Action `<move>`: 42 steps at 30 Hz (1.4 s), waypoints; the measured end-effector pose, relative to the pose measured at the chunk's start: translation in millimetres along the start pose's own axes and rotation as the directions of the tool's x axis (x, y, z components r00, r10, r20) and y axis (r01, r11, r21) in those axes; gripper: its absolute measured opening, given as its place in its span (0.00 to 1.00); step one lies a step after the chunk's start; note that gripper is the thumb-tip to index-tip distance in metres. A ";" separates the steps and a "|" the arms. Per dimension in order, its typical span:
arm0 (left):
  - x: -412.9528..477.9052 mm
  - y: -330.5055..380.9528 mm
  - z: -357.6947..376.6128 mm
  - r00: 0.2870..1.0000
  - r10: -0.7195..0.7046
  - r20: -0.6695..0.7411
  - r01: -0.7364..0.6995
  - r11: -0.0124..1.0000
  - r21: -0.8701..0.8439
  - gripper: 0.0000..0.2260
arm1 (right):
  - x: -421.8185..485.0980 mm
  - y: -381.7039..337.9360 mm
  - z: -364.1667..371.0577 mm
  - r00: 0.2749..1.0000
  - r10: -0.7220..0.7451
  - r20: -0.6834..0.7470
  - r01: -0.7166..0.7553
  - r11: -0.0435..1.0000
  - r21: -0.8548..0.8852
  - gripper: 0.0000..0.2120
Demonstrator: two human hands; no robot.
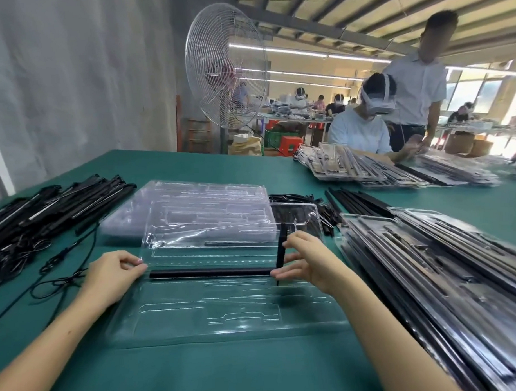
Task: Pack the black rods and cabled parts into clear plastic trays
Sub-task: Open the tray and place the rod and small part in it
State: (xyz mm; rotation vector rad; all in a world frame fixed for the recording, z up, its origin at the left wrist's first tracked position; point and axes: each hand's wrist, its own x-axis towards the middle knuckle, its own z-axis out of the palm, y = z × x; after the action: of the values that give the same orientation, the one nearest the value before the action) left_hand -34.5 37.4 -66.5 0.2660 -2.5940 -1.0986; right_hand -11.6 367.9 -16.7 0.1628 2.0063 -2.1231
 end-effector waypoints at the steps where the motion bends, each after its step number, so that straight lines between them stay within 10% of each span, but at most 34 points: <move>1: 0.2 -0.6 0.2 1.000 -0.003 0.003 0.003 1.000 -0.007 0.03 | -2.2 -0.7 -0.4 0.999 -0.040 -0.011 0.039 0.999 -0.019 0.03; 16: 4.7 -5.9 2.9 1.000 0.005 -0.007 -0.005 1.000 -0.001 0.05 | -17.1 16.2 -0.8 0.979 -0.190 0.074 0.203 0.953 -0.226 0.04; 24: 6.1 -7.4 3.1 1.000 0.020 -0.012 -0.019 1.000 0.020 0.05 | -20.2 8.9 -18.9 0.991 -0.128 0.035 0.097 0.520 -0.849 0.20; 42: 13.1 -18.1 16.1 0.994 -0.014 -0.104 -0.005 0.984 -0.179 0.03 | -15.6 17.9 -20.4 0.967 -0.229 0.108 0.193 0.394 -0.899 0.02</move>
State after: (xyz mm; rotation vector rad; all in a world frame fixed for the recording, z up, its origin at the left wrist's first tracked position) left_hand -51.6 31.9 -87.5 0.2794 -2.3856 -1.2748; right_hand 6.3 388.6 -31.8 -0.2668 2.9980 -0.7754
